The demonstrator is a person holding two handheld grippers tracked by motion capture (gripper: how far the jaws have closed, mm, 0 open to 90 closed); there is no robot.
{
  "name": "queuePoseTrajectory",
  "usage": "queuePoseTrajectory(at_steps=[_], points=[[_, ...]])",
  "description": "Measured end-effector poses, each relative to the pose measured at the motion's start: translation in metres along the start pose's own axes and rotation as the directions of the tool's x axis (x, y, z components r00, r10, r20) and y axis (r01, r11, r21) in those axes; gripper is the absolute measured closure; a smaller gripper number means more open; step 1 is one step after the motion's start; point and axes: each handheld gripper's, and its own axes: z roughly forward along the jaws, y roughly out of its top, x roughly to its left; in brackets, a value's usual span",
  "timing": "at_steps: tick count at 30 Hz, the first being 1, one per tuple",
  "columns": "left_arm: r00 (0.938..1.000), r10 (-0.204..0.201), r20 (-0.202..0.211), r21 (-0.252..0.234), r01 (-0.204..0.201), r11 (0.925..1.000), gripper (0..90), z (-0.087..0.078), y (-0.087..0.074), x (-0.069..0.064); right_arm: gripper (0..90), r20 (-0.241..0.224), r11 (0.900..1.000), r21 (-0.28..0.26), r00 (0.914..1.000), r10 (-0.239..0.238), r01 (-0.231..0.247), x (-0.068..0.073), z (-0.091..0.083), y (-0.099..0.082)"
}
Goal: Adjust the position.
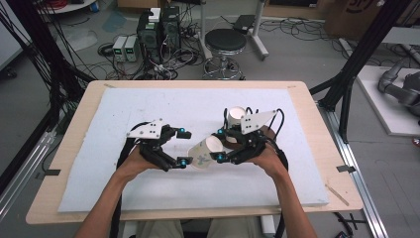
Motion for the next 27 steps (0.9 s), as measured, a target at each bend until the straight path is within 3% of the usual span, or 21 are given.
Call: queuePoseTrajectory(at_steps=[10, 16, 27], points=[[0.9996, 0.022, 0.018, 0.015, -0.022, 0.9997, 15.3, 0.024, 0.0, -0.005, 37.3, -0.006, 1.0, 0.001, 1.0, 0.001, -0.001, 0.001, 0.001, 0.0], [0.9995, 0.017, 0.025, 0.05, -0.019, 0.9986, 15.3, 0.035, -0.003, -0.006, 37.3, -0.01, 1.0, 0.001, 0.9999, -0.006, 0.006, 0.002, 0.003, 0.001], [0.9994, 0.004, 0.035, 0.079, -0.006, 0.9969, 17.5, 0.038, -0.009, -0.003, 37.2, -0.016, 1.0, -0.003, 0.9998, -0.009, 0.009, 0.002, 0.004, 0.001]])
